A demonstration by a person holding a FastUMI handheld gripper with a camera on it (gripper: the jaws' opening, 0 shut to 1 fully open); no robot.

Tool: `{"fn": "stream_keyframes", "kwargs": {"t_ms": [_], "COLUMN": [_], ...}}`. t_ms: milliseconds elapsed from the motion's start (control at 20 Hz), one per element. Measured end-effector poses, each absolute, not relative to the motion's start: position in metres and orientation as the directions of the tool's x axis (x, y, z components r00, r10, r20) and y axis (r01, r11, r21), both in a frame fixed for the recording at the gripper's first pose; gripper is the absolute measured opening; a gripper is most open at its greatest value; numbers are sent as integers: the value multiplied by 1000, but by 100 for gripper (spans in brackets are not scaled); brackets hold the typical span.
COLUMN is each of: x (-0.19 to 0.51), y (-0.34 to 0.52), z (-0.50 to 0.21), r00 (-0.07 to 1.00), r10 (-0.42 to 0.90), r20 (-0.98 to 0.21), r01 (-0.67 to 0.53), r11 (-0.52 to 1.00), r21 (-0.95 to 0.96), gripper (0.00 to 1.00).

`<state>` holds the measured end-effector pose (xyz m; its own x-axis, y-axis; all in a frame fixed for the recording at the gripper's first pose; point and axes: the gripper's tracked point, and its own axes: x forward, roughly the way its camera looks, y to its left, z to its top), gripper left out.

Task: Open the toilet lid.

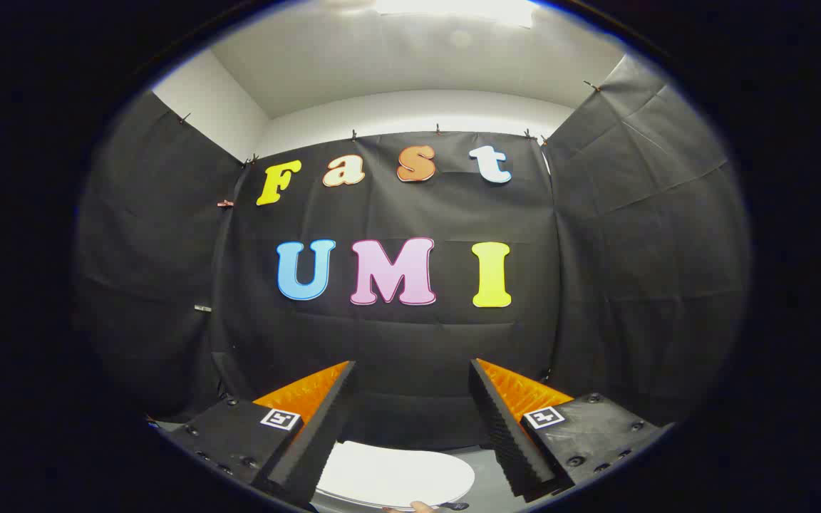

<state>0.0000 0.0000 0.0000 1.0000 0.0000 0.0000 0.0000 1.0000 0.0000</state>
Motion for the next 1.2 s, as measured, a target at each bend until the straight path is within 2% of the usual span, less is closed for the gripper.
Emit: {"fn": "stream_keyframes", "kwargs": {"t_ms": [1200], "x": [3], "y": [-7], "z": [-7], "r00": [999], "r10": [-28], "r20": [-31], "r01": [28], "r11": [1000], "r21": [4], "gripper": [98]}}
